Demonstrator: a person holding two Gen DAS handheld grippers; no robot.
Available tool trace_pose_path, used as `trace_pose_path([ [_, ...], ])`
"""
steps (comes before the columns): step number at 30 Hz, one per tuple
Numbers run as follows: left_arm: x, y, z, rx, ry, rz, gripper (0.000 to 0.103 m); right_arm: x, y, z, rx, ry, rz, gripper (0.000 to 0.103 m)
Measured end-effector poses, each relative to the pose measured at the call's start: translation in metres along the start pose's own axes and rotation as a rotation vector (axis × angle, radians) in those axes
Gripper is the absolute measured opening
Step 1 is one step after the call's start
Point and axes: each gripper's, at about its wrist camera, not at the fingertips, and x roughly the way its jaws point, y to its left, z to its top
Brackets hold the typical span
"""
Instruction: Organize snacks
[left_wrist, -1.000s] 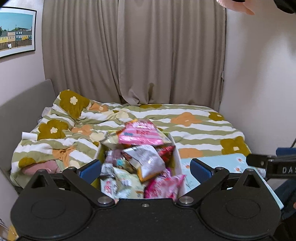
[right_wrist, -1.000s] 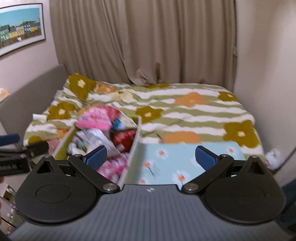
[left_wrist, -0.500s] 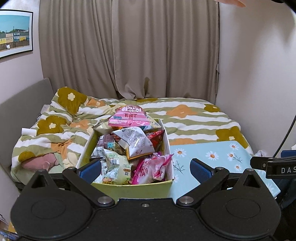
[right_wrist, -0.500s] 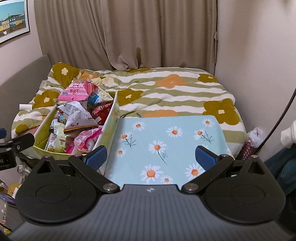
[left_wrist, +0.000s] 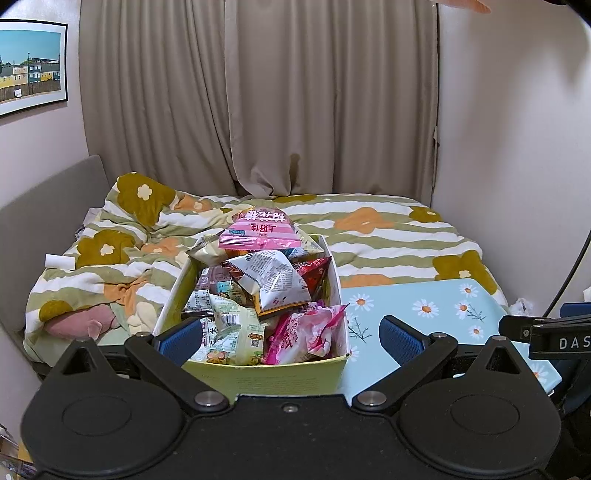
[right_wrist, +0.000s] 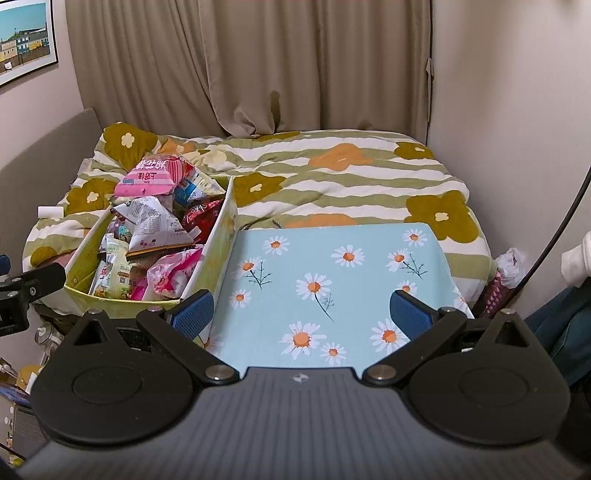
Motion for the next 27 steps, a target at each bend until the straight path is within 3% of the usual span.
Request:
trace_pose_path([
  [27, 0.0017, -0.0022, -0.0020, 0.008, 0.008, -0.008, 0.103, 0.0020, 0.0013, -0.0008, 0.000, 0.004, 0.000, 0.103],
])
